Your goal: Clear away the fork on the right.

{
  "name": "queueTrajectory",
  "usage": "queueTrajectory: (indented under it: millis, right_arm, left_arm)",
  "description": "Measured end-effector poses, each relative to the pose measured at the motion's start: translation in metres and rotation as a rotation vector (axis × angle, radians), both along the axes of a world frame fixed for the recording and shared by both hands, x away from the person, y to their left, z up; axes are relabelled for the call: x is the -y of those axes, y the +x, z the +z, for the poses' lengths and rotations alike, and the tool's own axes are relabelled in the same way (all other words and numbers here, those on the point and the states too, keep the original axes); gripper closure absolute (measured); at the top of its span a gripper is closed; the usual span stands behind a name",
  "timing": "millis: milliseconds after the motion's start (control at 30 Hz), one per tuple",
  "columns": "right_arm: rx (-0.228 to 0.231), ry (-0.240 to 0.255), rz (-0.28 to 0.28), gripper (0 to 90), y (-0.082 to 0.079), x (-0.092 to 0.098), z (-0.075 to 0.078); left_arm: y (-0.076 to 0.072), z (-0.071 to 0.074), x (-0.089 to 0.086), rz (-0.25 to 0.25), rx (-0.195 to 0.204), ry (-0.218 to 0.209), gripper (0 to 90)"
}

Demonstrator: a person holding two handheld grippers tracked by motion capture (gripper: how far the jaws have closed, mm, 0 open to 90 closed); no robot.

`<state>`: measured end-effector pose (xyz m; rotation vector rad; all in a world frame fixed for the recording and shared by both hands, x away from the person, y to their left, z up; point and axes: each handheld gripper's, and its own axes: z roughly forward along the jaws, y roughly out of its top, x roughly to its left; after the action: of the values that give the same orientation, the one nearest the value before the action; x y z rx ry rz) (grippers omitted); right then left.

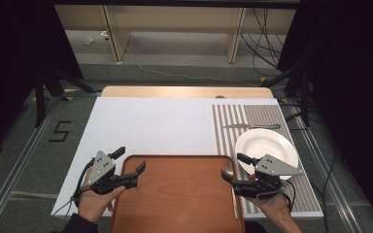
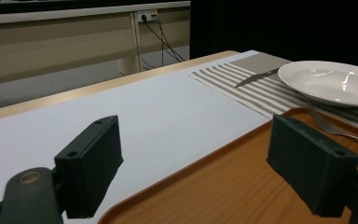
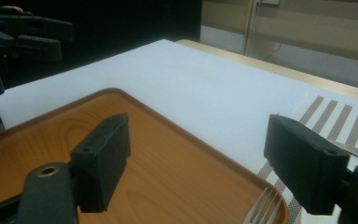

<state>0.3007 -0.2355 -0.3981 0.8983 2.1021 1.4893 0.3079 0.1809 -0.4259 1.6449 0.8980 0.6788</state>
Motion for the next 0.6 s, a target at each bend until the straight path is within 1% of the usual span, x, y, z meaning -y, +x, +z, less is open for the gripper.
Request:
queueTrajectory:
  millis: [67,167,300,433,600]
  right_arm:
    - [0.005,0.013,-0.012,21.2,-0.0022,0.0027,0.0007]
    - [0.003,0.017,-0.024,20.5,-0.0032,0.0051,0.0004]
    - [0.004,0.022,-0.028,20.4,-0.0024,0.0060,0.0008]
    - [0.005,0.019,-0.030,20.4,-0.0014,0.0061,0.0012]
    - [0.001,0.002,-0.033,20.5,-0.0002,0.0057,0.0006]
  left_arm:
    - [0.0001,0.0000,0.0001,0.000,0.000,0.000,16.9]
    - [0.0000,0.0004,0.0008,-0.003,0.001,0.000,16.9]
    - [0.0003,0.0001,0.0012,-0.005,0.000,0.002,16.9]
    - [0.0004,0.0001,0.0011,-0.004,0.000,0.002,16.8]
    - [0.0004,0.0003,0.0012,-0.004,0.002,0.001,16.9]
